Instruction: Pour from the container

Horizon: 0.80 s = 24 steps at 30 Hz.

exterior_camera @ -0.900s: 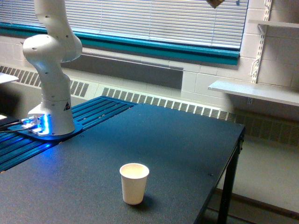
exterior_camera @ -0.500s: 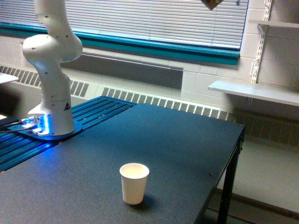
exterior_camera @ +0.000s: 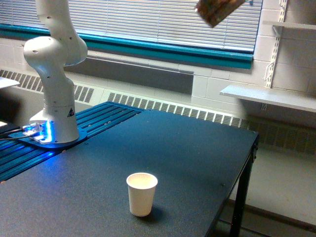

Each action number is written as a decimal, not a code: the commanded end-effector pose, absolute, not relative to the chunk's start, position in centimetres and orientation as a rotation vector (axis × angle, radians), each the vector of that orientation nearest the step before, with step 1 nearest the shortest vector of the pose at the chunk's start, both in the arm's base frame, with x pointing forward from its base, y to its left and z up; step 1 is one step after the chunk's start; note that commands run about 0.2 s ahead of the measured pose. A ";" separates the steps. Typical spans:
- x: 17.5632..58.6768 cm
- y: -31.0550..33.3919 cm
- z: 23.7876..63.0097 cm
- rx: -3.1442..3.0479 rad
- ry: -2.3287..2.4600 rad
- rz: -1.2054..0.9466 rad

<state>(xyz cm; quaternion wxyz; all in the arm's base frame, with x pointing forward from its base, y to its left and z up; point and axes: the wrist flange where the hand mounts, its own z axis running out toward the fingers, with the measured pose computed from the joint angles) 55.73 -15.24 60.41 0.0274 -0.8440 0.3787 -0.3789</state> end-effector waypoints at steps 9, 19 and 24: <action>52.8 -18.1 55.7 -2.718 1.080 -1.170; 50.0 -19.2 50.6 -2.769 1.052 -1.128; 48.2 -19.6 48.1 -2.802 1.048 -1.105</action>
